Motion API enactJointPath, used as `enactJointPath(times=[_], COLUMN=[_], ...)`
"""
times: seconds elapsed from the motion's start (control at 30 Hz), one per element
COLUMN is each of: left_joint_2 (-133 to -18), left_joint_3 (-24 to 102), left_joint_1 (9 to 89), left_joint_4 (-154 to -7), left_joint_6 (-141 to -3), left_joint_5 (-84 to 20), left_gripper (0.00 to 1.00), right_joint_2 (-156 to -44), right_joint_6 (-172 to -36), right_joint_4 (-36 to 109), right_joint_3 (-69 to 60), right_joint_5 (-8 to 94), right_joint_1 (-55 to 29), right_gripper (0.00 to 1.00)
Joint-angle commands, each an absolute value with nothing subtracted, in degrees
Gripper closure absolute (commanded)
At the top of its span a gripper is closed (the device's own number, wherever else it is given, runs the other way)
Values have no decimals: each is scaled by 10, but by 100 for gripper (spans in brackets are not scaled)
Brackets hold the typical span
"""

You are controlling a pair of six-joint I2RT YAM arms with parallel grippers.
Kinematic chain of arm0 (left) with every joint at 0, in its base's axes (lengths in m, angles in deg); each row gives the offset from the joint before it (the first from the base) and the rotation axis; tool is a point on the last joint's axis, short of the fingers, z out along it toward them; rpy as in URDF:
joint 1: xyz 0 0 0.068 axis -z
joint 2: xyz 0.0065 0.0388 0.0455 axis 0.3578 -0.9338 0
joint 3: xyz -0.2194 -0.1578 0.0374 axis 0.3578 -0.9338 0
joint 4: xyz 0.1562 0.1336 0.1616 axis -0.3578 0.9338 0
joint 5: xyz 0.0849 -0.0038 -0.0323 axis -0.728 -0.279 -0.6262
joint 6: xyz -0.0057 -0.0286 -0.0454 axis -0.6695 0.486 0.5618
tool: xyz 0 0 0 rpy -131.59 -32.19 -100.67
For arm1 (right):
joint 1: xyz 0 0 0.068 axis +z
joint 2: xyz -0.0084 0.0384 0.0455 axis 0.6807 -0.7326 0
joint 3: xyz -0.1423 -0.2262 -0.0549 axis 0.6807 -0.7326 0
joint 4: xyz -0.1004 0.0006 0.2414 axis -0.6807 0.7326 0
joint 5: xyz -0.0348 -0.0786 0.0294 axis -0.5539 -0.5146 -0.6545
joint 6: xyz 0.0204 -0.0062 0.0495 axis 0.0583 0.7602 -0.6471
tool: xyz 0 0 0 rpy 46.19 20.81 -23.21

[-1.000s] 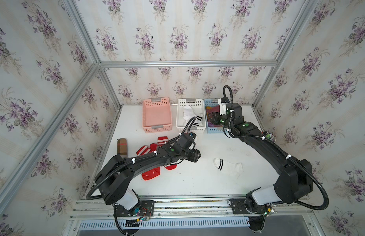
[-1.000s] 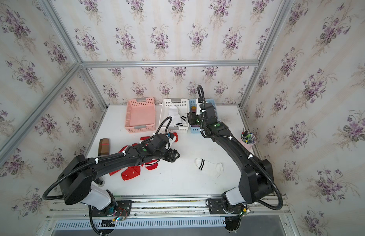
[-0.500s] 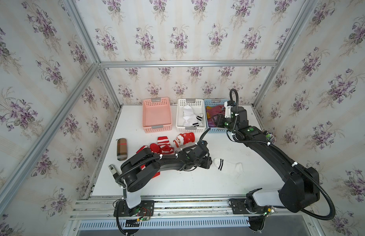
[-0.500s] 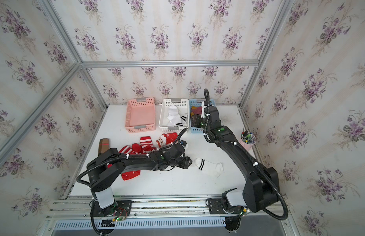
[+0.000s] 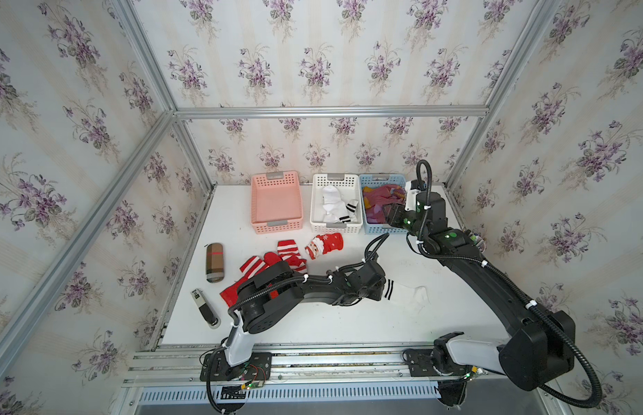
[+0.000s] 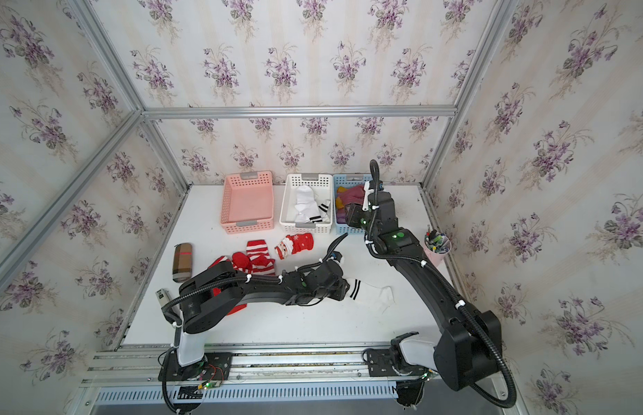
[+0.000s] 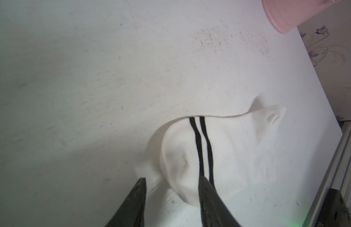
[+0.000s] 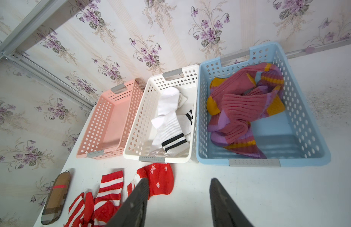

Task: Sort the socks into the basket by color
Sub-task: Pick up the sock at the center of the board.

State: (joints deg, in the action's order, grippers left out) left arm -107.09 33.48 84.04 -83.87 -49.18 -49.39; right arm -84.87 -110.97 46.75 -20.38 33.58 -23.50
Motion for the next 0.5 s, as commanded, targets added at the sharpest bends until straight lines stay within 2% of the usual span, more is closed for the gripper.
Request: enactJointPath(times=[0.0,0.07,0.2,0.47], left_joint_2=[-1080,-1087,-1095,-1095], left_joint_3=[346,351,357,373], left_joint_1=[843,844,845,845], left_joint_4=[-833,-831,-829,-803], left_joint_6=[-489,-489,-489,-498], left_joint_5=[-517,-518,-520,-526], left_gripper=[61,62,73,86], right_joint_2=[-838,-833,-823,-816], right_joint_6=[-1117,-1117,-1117,-1117], right_joint_4=[456,457,459,461], right_joint_3=[-210,-214,-219,-229], right_joint_5=[332,332,332,333], right_joint_1=[-240,-242,-248,-254], right_gripper=[48,48,48,48])
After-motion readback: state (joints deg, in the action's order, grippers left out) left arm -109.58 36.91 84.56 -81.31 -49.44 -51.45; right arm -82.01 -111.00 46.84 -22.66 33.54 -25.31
